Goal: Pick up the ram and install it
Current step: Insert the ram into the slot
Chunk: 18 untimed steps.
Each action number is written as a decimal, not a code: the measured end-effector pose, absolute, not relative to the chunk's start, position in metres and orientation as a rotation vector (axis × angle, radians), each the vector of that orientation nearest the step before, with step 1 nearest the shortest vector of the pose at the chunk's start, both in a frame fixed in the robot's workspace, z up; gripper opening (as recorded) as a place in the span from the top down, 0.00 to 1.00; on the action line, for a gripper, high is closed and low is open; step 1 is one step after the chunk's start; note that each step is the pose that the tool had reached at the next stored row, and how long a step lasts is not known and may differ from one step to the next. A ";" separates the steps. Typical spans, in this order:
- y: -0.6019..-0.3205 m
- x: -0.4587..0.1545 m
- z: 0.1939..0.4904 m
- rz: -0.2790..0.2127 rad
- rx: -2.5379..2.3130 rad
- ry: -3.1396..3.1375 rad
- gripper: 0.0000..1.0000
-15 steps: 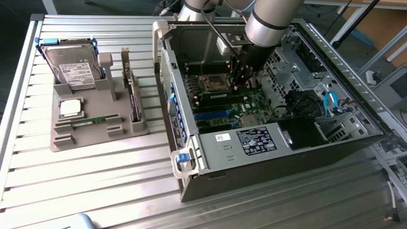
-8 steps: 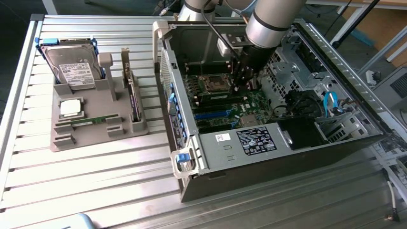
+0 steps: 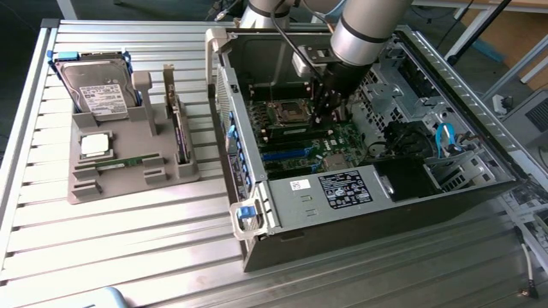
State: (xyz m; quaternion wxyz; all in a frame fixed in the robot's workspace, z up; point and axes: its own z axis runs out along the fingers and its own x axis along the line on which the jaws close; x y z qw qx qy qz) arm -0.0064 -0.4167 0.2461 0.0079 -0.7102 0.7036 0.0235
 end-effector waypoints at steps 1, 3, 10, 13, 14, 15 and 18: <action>-0.417 -0.006 0.246 0.074 -2.220 2.199 0.88; -0.417 -0.006 0.246 0.073 -2.220 2.200 0.88; -0.417 -0.006 0.245 0.073 -2.207 2.212 0.88; -0.417 -0.006 0.245 0.073 -2.205 2.214 0.88; -0.417 -0.006 0.245 0.073 -2.205 2.214 0.88; -0.417 -0.006 0.245 0.073 -2.205 2.214 0.88; -0.417 -0.006 0.245 0.073 -2.205 2.214 0.88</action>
